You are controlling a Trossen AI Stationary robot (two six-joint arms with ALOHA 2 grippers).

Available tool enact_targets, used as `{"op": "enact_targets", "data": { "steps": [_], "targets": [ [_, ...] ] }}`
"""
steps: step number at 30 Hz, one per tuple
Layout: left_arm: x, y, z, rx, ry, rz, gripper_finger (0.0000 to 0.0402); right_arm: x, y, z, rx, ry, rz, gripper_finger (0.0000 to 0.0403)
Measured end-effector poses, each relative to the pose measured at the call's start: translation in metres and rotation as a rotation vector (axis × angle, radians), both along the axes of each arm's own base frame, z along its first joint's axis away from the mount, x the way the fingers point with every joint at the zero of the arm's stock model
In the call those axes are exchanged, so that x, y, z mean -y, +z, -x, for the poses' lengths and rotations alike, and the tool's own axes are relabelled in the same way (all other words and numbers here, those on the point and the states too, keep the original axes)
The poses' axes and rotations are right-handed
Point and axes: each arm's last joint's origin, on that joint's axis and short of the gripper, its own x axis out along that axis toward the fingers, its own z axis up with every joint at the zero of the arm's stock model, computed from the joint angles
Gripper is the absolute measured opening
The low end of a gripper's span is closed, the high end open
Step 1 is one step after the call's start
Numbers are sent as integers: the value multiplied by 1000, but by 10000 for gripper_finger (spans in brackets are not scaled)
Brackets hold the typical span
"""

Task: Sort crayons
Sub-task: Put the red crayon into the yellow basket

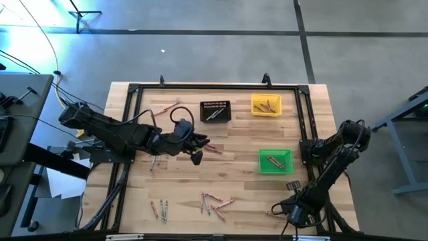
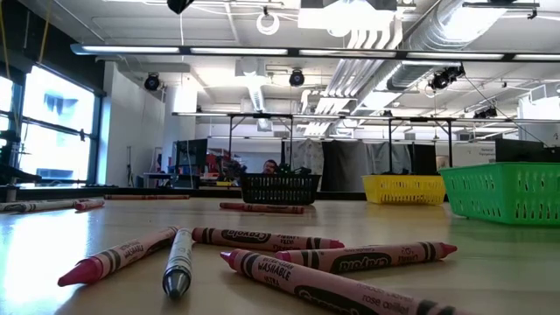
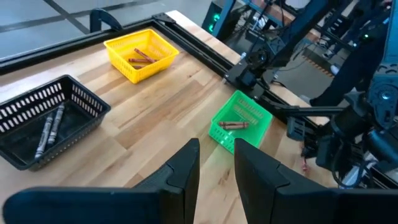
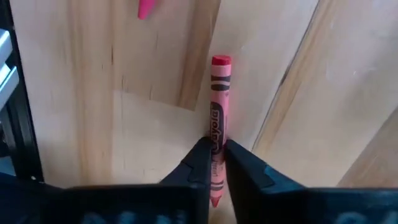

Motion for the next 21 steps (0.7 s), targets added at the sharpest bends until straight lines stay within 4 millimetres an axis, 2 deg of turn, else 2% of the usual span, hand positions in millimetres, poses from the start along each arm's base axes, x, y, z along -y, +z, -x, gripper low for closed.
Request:
{"op": "enact_targets", "data": {
  "steps": [4, 8, 15, 21],
  "targets": [
    [0, 0, 0, 0, 1, 0, 85, 0, 1, 0, -6, -62, 4, 16],
    [0, 0, 0, 0, 1, 0, 85, 2, 11, 0, 51, -104, -22, 6],
    [-2, 0, -1, 0, 8, 0, 85, 12, 51, 1, 226, -229, -104, 5],
    [-10, 0, -2, -8, 27, -17, 85, 31, 81, -1, 477, -331, -88, 3]
  ]
}}
